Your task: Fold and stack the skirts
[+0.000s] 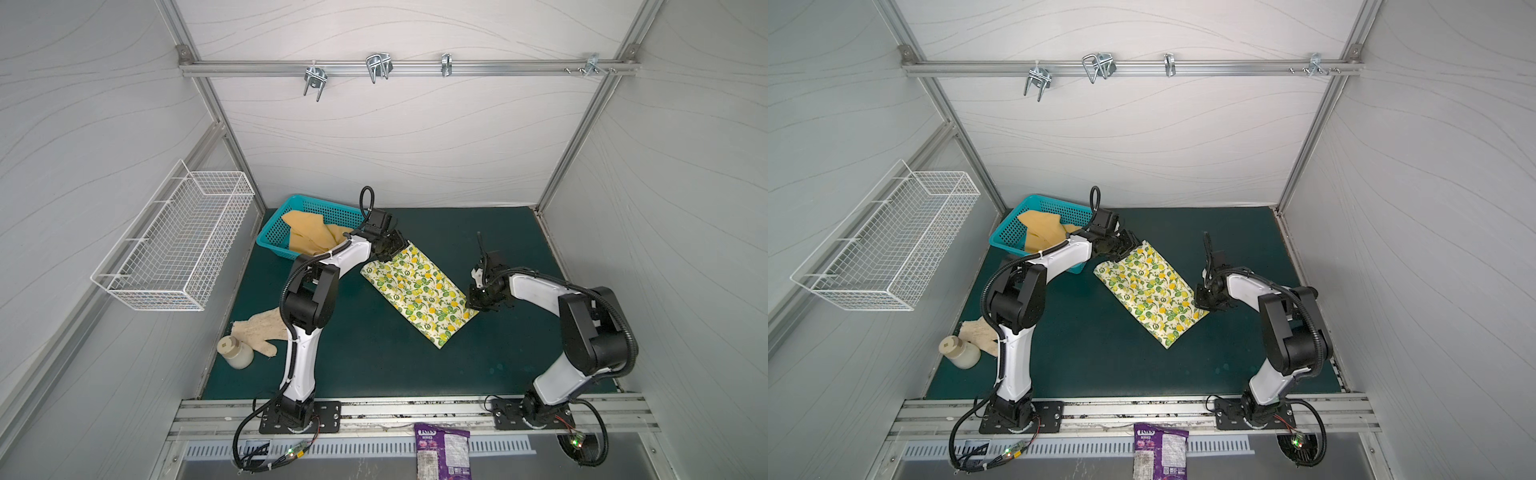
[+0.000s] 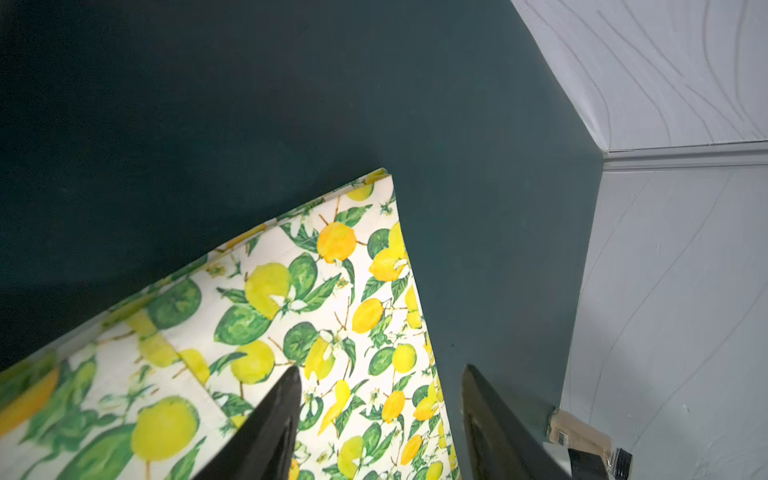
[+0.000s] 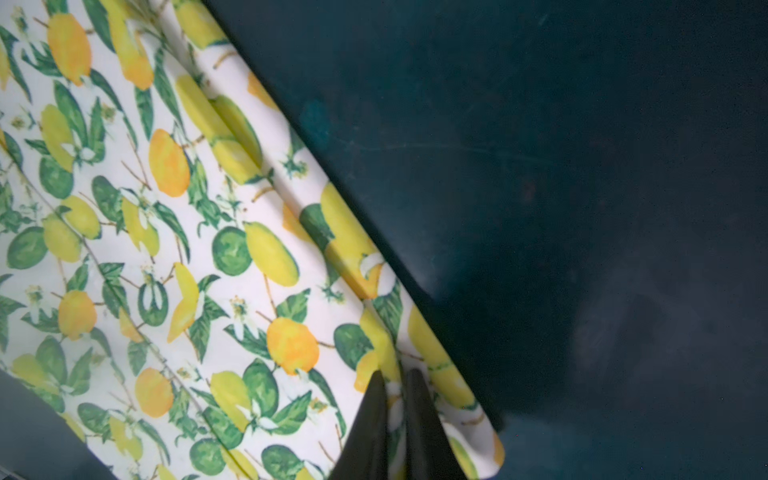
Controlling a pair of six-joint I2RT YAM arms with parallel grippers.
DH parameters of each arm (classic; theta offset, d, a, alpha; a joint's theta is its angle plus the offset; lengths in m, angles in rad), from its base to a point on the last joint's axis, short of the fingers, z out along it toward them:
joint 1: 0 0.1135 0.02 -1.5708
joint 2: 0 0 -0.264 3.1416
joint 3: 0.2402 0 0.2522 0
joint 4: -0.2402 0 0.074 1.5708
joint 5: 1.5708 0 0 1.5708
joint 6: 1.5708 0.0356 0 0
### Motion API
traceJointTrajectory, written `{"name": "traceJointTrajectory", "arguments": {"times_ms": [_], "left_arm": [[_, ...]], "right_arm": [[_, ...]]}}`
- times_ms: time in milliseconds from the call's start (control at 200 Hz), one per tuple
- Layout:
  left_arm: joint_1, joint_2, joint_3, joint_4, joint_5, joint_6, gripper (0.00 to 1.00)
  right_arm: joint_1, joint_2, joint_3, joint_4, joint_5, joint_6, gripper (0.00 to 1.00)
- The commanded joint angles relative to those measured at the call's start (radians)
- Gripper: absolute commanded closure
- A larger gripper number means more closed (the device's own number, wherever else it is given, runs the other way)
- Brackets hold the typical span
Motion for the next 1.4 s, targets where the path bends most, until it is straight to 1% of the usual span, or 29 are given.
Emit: {"name": "traceJointTrajectory", "arguments": {"times_ms": [0, 170, 320, 535, 560, 590, 610, 635, 655, 670, 680, 695, 725, 745, 785, 810, 865, 881, 896, 901, 911, 1041, 1181, 1396], "left_arm": [[-0.005, -0.055, -0.035, 0.05, -0.003, 0.006, 0.37], [-0.009, -0.097, -0.085, 0.065, -0.003, 0.014, 0.37], [-0.012, -0.119, -0.119, 0.074, -0.001, 0.018, 0.37], [-0.016, -0.166, -0.187, 0.096, 0.005, 0.02, 0.36], [-0.016, -0.175, -0.195, 0.1, 0.006, 0.02, 0.31], [-0.018, -0.184, -0.205, 0.104, 0.009, 0.02, 0.3], [-0.018, -0.193, -0.211, 0.106, 0.012, 0.02, 0.25], [-0.018, -0.201, -0.22, 0.108, 0.016, 0.02, 0.24], [-0.018, -0.21, -0.227, 0.11, 0.018, 0.019, 0.19], [-0.018, -0.216, -0.233, 0.112, 0.02, 0.019, 0.18], [-0.018, -0.219, -0.236, 0.113, 0.021, 0.02, 0.17], [-0.019, -0.227, -0.243, 0.115, 0.023, 0.021, 0.13], [-0.02, -0.24, -0.253, 0.118, 0.026, 0.022, 0.11], [-0.021, -0.25, -0.264, 0.121, 0.027, 0.022, 0.07], [-0.022, -0.269, -0.281, 0.123, 0.031, 0.026, 0.06], [-0.022, -0.278, -0.291, 0.123, 0.031, 0.03, 0.02], [-0.024, -0.296, -0.308, 0.117, 0.028, 0.043, 0.01], [-0.024, -0.299, -0.311, 0.113, 0.028, 0.048, 0.01], [-0.024, -0.302, -0.316, 0.11, 0.026, 0.052, 0.01], [-0.024, -0.303, -0.317, 0.109, 0.025, 0.053, 0.01], [-0.025, -0.304, -0.318, 0.107, 0.025, 0.056, 0.01], [-0.024, -0.309, -0.357, 0.11, 0.016, 0.082, 0.01], [-0.024, -0.289, -0.401, 0.143, 0.009, 0.08, 0.01], [-0.024, -0.27, -0.453, 0.168, -0.049, 0.075, 0.01]], "right_arm": [[-0.013, 0.013, 0.03, -0.024, 0.027, -0.018, 0.87], [-0.015, 0.017, 0.046, -0.035, 0.036, -0.021, 0.87], [-0.016, 0.018, 0.051, -0.034, 0.044, -0.022, 0.83], [-0.036, 0.0, 0.065, -0.05, 0.059, -0.024, 0.83], [-0.038, -0.009, 0.067, -0.052, 0.061, -0.023, 0.81], [-0.039, -0.021, 0.07, -0.056, 0.061, -0.022, 0.8], [-0.04, -0.028, 0.071, -0.061, 0.062, -0.021, 0.78], [-0.04, -0.04, 0.074, -0.065, 0.057, -0.021, 0.75], [-0.039, -0.05, 0.076, -0.07, 0.053, -0.021, 0.73], [-0.04, -0.058, 0.075, -0.072, 0.049, -0.023, 0.7], [-0.04, -0.063, 0.075, -0.073, 0.045, -0.02, 0.68], [-0.04, -0.07, 0.075, -0.075, 0.038, -0.018, 0.65], [-0.04, -0.087, 0.071, -0.075, 0.025, -0.012, 0.58], [-0.039, -0.1, 0.067, -0.074, 0.017, -0.008, 0.52], [-0.037, -0.12, 0.059, -0.074, 0.003, 0.0, 0.44], [-0.033, -0.136, 0.056, -0.075, -0.003, 0.005, 0.38], [-0.022, -0.163, 0.045, -0.082, -0.021, 0.01, 0.28], [-0.018, -0.169, 0.042, -0.085, -0.025, 0.012, 0.21], [-0.014, -0.178, 0.039, -0.086, -0.03, 0.014, 0.06], [-0.013, -0.178, 0.038, -0.087, -0.03, 0.014, 0.03], [-0.01, -0.182, 0.035, -0.088, -0.032, 0.016, 0.01], [0.031, -0.235, 0.006, -0.092, -0.047, 0.041, 0.01], [0.073, -0.264, -0.025, -0.068, -0.052, 0.075, 0.01], [0.084, -0.205, -0.045, -0.02, -0.074, 0.091, 0.01]]}}
